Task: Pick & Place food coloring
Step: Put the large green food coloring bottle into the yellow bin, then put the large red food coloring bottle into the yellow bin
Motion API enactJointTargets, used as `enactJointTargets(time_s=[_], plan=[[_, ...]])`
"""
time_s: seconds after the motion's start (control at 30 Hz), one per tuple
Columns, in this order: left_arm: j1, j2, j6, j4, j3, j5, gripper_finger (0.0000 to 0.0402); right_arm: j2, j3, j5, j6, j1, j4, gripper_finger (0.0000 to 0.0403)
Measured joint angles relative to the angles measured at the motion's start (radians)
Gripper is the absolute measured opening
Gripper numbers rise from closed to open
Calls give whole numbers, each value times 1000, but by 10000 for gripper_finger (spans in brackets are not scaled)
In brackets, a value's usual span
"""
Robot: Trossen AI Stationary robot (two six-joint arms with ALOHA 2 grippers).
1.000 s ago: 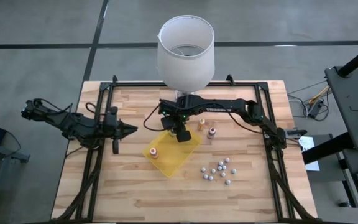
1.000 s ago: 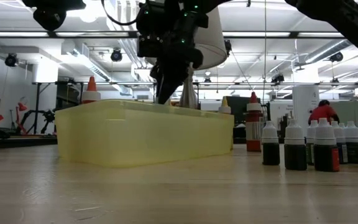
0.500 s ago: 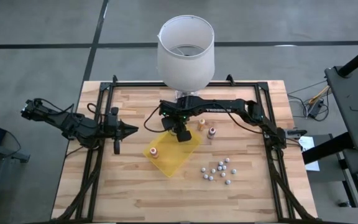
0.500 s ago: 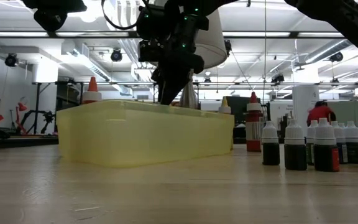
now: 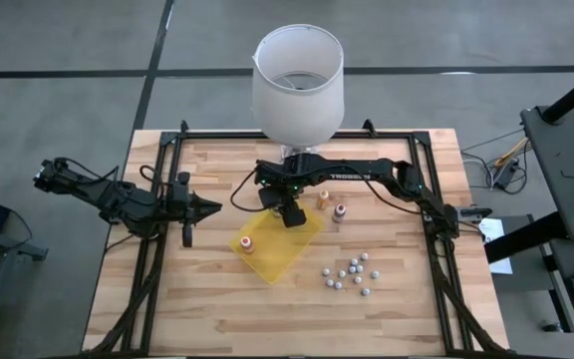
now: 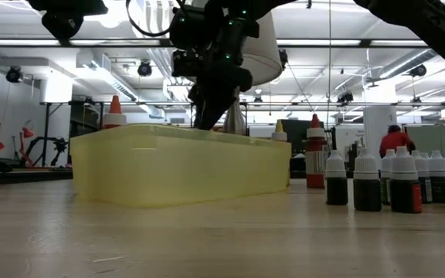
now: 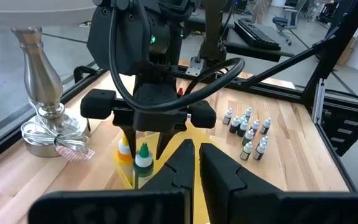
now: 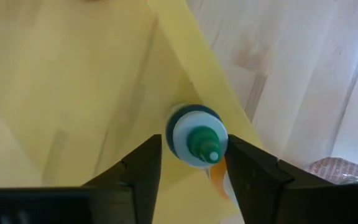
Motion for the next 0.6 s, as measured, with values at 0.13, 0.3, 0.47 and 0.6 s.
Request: enactJointTargets(time_s=[0.13,0.3,0.47,0.6], plan=[[0,0,0,0,0,0,0,0,7,0,0,0,3,171],[0,0,-1,0,0,0,0,0,30,0,0,0,2,171],[0,0,-1,0,0,0,0,0,61,0,2,-1,1,171],[0,0,-3,0,0,0,0,0,90,11,19,-1,-7,171]])
